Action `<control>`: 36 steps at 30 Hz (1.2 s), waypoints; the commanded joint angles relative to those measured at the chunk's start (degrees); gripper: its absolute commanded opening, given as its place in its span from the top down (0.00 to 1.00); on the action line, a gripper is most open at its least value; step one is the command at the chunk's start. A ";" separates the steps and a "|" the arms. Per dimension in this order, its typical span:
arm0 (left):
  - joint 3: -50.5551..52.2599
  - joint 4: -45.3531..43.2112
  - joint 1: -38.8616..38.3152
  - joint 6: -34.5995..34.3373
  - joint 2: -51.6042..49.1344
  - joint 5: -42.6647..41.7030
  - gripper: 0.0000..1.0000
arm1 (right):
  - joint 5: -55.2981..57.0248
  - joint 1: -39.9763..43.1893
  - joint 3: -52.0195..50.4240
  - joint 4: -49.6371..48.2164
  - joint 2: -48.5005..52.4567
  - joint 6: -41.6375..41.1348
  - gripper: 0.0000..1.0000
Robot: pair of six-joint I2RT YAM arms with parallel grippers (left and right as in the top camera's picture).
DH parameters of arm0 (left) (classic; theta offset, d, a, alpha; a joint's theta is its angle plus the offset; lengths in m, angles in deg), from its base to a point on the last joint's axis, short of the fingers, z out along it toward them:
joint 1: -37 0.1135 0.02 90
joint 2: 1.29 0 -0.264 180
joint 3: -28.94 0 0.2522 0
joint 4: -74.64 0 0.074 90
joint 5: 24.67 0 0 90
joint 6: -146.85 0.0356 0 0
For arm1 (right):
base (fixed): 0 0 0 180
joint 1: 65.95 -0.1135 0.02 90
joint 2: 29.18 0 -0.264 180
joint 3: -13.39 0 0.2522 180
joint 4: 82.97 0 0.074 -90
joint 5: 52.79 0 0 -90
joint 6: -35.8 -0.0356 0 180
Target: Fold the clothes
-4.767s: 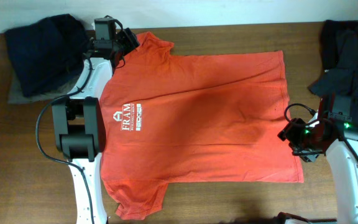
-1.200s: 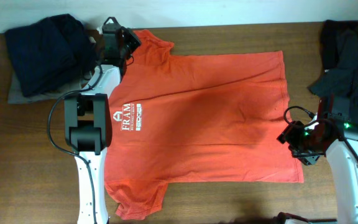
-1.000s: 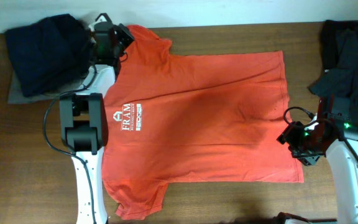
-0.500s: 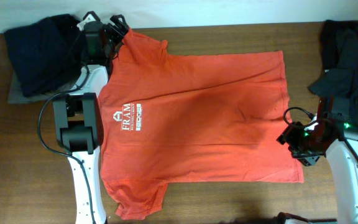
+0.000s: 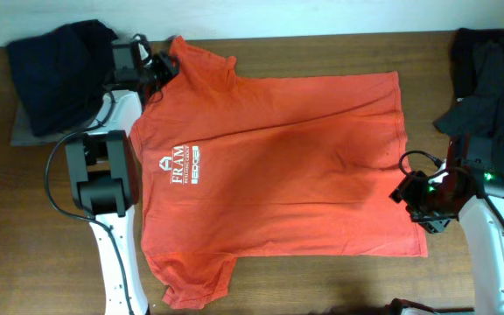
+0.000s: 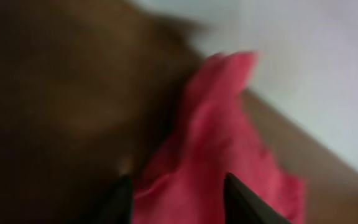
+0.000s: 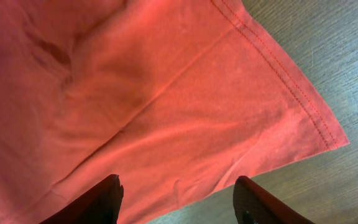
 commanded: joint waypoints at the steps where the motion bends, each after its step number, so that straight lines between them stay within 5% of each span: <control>1: -1.03 2.86 0.46 8.22 6.10 4.66 0.62 | -0.72 -0.42 0.92 -0.55 -0.17 0.35 0.38; 9: -1.14 5.62 0.46 11.15 8.22 8.70 0.72 | -0.72 -0.42 0.92 -0.96 -0.17 0.35 0.38; 14: -1.14 5.95 0.07 11.17 9.22 3.02 0.74 | -0.72 -0.42 0.92 -1.01 -0.17 0.35 0.38; 20: -1.14 8.52 -4.52 11.37 11.54 -2.43 0.98 | -0.72 -0.42 0.92 -1.68 -0.17 0.33 0.38; 36: -1.11 8.70 -15.91 12.98 7.41 12.09 0.99 | -0.72 -0.42 0.90 -0.68 -0.17 0.35 0.38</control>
